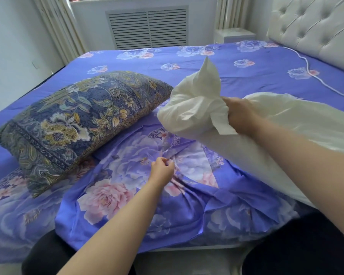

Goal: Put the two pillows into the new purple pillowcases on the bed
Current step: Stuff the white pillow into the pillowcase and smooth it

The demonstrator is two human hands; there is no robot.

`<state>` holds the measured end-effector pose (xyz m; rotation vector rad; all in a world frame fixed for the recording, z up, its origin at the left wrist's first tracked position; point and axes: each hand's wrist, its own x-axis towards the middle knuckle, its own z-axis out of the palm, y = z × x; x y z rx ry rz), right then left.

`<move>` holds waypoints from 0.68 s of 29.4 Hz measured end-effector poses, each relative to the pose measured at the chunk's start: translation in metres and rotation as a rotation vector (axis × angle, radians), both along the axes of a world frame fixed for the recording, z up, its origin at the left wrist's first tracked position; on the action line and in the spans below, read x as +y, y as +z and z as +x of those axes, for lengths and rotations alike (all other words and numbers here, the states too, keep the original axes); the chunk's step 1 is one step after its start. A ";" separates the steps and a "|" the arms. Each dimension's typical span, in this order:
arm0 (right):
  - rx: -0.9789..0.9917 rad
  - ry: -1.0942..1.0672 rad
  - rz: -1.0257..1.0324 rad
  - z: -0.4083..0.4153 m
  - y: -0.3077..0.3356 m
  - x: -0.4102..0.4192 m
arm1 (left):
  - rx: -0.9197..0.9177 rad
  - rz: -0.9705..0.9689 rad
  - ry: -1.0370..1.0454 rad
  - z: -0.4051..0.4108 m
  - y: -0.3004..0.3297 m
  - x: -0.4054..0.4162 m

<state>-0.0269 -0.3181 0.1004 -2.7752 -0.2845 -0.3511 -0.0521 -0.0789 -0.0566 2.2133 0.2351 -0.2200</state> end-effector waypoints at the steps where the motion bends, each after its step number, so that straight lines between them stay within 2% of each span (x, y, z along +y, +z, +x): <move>1: 0.056 -0.031 -0.004 -0.002 -0.019 0.010 | -0.014 0.197 -0.133 0.000 -0.002 -0.003; 3: 0.135 -0.065 -0.066 -0.012 -0.054 0.032 | -0.117 0.532 -0.410 -0.004 0.001 -0.007; 4: 0.118 -0.058 -0.074 -0.013 -0.060 0.039 | -0.170 0.601 -0.506 -0.007 0.004 -0.007; 6: 0.062 -0.057 0.027 -0.005 -0.046 0.043 | -0.183 0.600 -0.622 -0.014 0.002 -0.002; 9: 0.053 -0.085 0.074 0.004 -0.040 0.040 | -0.141 0.479 -0.702 -0.021 0.010 0.010; 11: 0.069 -0.045 -0.089 -0.003 -0.064 0.050 | -0.211 0.495 -0.703 -0.017 0.034 0.028; 14: -0.023 0.045 -0.284 -0.017 -0.098 0.063 | -0.302 0.510 -0.618 -0.004 0.088 0.054; 16: -0.020 0.058 -0.348 -0.028 -0.096 0.064 | -0.360 0.619 -0.643 0.010 0.115 0.045; 20: 0.048 0.190 -0.387 -0.040 -0.091 0.056 | -0.340 1.016 -0.756 0.033 0.118 0.069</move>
